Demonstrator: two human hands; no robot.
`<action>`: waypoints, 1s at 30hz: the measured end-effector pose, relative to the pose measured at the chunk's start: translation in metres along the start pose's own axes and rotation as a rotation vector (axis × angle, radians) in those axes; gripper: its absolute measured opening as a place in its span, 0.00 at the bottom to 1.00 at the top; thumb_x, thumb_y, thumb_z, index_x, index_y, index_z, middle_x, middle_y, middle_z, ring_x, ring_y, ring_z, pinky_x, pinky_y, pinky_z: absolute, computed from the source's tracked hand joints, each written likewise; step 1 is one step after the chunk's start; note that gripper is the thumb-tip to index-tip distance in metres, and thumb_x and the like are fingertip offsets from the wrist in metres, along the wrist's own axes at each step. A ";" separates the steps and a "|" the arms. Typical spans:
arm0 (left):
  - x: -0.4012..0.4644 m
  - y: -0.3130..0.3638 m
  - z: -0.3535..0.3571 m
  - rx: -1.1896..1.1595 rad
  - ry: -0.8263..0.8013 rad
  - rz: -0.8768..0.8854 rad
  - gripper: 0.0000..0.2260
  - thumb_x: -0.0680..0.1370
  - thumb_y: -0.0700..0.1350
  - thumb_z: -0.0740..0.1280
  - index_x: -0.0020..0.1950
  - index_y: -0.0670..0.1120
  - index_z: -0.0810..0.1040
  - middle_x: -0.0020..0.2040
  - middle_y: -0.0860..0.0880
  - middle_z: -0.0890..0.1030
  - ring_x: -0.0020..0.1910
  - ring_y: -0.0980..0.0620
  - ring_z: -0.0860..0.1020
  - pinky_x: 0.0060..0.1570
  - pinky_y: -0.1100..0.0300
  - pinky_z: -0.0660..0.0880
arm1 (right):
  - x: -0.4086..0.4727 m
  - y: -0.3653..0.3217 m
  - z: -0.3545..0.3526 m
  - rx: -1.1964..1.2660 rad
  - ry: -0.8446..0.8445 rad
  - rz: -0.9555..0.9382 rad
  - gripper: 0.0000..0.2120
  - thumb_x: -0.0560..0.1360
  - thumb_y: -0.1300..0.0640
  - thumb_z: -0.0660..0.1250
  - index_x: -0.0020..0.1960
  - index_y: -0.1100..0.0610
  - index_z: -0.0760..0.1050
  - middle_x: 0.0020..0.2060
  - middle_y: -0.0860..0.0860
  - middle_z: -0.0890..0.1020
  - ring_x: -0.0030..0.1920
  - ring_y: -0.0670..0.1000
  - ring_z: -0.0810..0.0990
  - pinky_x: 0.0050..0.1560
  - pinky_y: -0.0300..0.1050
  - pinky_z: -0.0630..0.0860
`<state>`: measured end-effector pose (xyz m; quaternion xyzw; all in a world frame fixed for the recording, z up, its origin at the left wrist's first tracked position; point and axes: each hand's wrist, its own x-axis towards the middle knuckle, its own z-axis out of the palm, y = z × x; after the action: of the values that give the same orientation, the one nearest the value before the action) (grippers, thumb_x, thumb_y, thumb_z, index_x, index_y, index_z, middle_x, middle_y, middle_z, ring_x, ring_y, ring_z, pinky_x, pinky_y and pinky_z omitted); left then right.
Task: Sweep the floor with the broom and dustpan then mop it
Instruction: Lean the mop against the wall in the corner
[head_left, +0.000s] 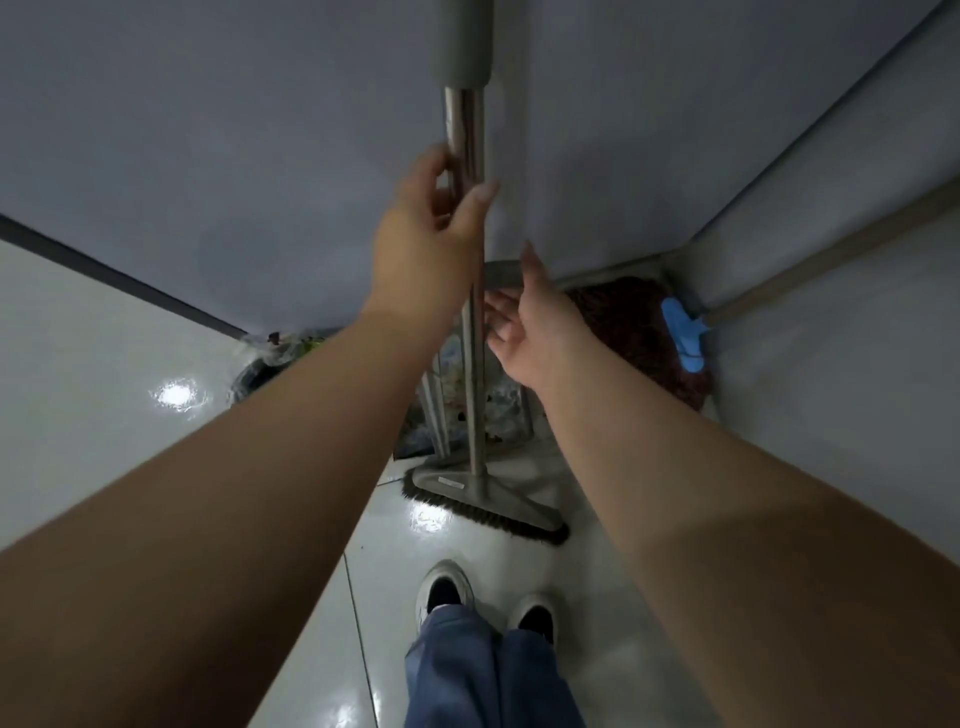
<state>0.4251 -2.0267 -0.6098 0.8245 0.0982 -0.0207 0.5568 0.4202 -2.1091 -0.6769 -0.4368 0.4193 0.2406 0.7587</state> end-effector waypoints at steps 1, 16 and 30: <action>0.000 0.001 -0.003 0.012 -0.009 0.044 0.14 0.79 0.44 0.63 0.64 0.44 0.72 0.43 0.53 0.77 0.41 0.58 0.77 0.45 0.64 0.74 | 0.002 -0.003 0.000 0.092 0.004 0.010 0.18 0.79 0.43 0.57 0.50 0.58 0.74 0.38 0.52 0.84 0.49 0.51 0.84 0.52 0.40 0.75; -0.017 0.028 -0.053 0.248 -0.379 0.367 0.12 0.78 0.48 0.57 0.59 0.45 0.69 0.47 0.49 0.78 0.46 0.68 0.78 0.52 0.69 0.75 | -0.026 -0.030 -0.028 0.246 0.121 -0.025 0.08 0.80 0.59 0.60 0.43 0.59 0.70 0.40 0.57 0.84 0.38 0.48 0.85 0.52 0.47 0.75; 0.017 0.028 -0.032 0.309 -0.414 0.347 0.16 0.77 0.47 0.59 0.63 0.44 0.73 0.40 0.62 0.72 0.40 0.63 0.72 0.43 0.76 0.67 | -0.109 -0.045 0.006 -0.451 -0.079 -0.769 0.16 0.72 0.48 0.67 0.55 0.56 0.76 0.46 0.45 0.79 0.48 0.37 0.77 0.54 0.29 0.73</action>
<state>0.4441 -2.0052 -0.5747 0.8822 -0.1639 -0.1076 0.4281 0.3974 -2.1263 -0.5621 -0.7061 0.1340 0.0429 0.6940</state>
